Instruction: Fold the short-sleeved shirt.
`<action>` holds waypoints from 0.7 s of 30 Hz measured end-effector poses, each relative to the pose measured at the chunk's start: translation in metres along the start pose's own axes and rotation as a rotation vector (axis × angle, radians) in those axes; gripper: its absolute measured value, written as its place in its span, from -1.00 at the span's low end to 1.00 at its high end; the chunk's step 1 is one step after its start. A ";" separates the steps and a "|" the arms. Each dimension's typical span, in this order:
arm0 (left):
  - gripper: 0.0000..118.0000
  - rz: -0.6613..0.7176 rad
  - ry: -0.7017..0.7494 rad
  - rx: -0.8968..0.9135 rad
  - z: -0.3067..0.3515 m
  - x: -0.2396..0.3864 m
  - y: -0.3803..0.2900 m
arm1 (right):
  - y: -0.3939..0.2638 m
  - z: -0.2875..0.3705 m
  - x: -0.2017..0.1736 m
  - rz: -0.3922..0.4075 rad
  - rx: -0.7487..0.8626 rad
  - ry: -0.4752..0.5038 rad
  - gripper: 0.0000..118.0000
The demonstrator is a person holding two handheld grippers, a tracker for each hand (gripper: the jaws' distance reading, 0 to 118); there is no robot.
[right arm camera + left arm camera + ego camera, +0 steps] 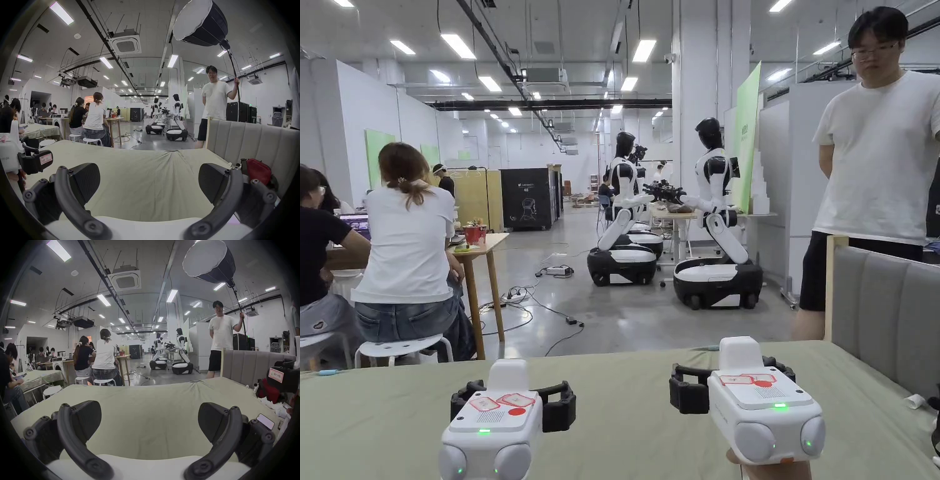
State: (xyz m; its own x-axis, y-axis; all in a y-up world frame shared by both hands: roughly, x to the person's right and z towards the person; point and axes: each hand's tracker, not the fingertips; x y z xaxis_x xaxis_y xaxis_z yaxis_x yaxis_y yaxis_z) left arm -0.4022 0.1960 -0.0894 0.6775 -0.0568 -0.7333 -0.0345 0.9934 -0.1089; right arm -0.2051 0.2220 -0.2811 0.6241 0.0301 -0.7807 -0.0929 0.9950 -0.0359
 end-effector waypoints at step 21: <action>1.00 0.003 -0.005 -0.005 -0.001 0.002 -0.004 | -0.006 0.003 -0.003 0.001 -0.011 0.016 1.00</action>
State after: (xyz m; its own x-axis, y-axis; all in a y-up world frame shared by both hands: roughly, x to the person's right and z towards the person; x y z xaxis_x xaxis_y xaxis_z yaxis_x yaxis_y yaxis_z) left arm -0.4015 0.1912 -0.0916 0.6808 -0.0539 -0.7305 -0.0401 0.9931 -0.1106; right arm -0.2041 0.2160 -0.2768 0.6118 0.0299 -0.7905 -0.1022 0.9939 -0.0415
